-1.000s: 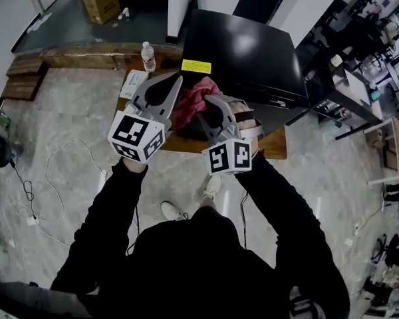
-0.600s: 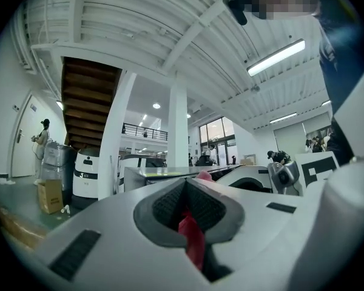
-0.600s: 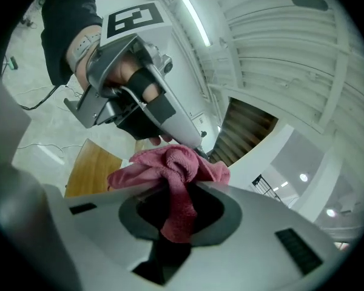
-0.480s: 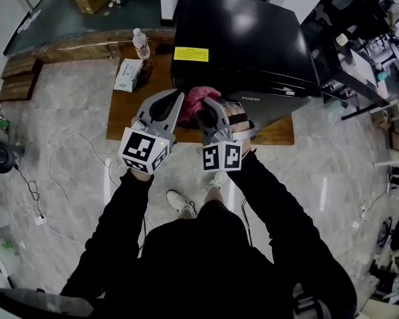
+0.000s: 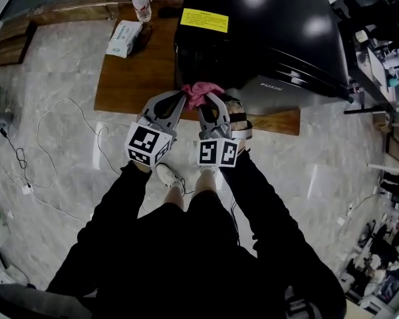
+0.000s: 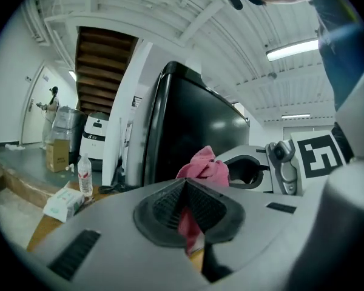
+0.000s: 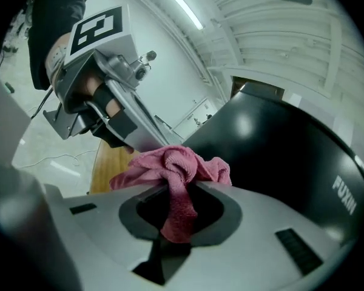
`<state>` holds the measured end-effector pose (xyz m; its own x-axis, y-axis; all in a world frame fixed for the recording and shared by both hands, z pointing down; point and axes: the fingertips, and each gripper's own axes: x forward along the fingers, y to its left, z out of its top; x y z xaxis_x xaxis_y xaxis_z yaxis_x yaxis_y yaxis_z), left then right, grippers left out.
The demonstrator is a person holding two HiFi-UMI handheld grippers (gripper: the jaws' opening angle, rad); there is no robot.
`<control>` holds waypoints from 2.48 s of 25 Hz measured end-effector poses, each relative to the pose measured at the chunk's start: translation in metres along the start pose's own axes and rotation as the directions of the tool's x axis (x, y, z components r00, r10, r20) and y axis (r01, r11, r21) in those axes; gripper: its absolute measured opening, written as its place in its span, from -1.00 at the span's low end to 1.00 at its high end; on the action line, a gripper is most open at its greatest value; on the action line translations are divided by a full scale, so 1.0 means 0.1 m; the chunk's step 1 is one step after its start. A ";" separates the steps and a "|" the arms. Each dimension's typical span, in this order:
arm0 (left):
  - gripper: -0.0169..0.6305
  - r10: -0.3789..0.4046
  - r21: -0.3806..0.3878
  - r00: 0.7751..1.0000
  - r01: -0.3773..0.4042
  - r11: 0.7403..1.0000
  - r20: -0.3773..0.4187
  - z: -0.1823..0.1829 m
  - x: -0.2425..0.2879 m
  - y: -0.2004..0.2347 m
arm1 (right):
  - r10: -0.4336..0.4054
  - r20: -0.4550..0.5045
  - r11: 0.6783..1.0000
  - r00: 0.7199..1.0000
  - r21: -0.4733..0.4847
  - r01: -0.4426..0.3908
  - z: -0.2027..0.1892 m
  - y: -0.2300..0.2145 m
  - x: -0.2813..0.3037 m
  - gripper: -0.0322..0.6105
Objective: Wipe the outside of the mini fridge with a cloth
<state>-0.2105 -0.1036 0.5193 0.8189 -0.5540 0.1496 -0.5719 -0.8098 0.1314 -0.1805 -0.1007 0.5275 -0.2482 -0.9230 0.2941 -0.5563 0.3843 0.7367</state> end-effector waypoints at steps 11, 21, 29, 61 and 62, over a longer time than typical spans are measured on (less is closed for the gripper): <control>-0.93 0.053 -0.160 0.983 -0.082 0.984 -0.176 -1.46 0.28 0.24 | 0.097 -0.139 0.991 0.985 0.102 -0.083 -0.93 0.97 0.39 -0.67; -0.93 0.084 -0.179 0.956 -0.138 0.974 -0.280 -2.21 0.36 0.37 | 0.314 -0.309 0.930 0.897 0.289 -0.226 -1.62 1.87 0.75 -0.67; -0.93 0.090 -0.207 0.973 -0.135 0.969 -0.215 -1.86 -0.07 0.34 | 0.341 -0.135 0.869 0.930 0.423 -0.257 -1.22 1.62 0.44 -0.67; -0.93 -0.331 0.142 0.925 0.308 0.941 0.188 1.87 0.73 -2.63 | -0.468 -0.056 0.556 0.882 0.757 0.344 -0.97 -2.38 -2.34 -0.66; -0.93 -0.328 0.147 0.927 0.305 0.941 0.179 1.85 0.78 -2.66 | -0.467 -0.053 0.564 0.883 0.751 0.343 -1.03 -2.39 -2.31 -0.66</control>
<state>0.0148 0.0329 0.3148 0.9559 -0.2824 -0.0801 -0.2813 -0.9593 0.0255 0.0913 0.0190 0.3459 0.0826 -0.9952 -0.0527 -0.9946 -0.0857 0.0592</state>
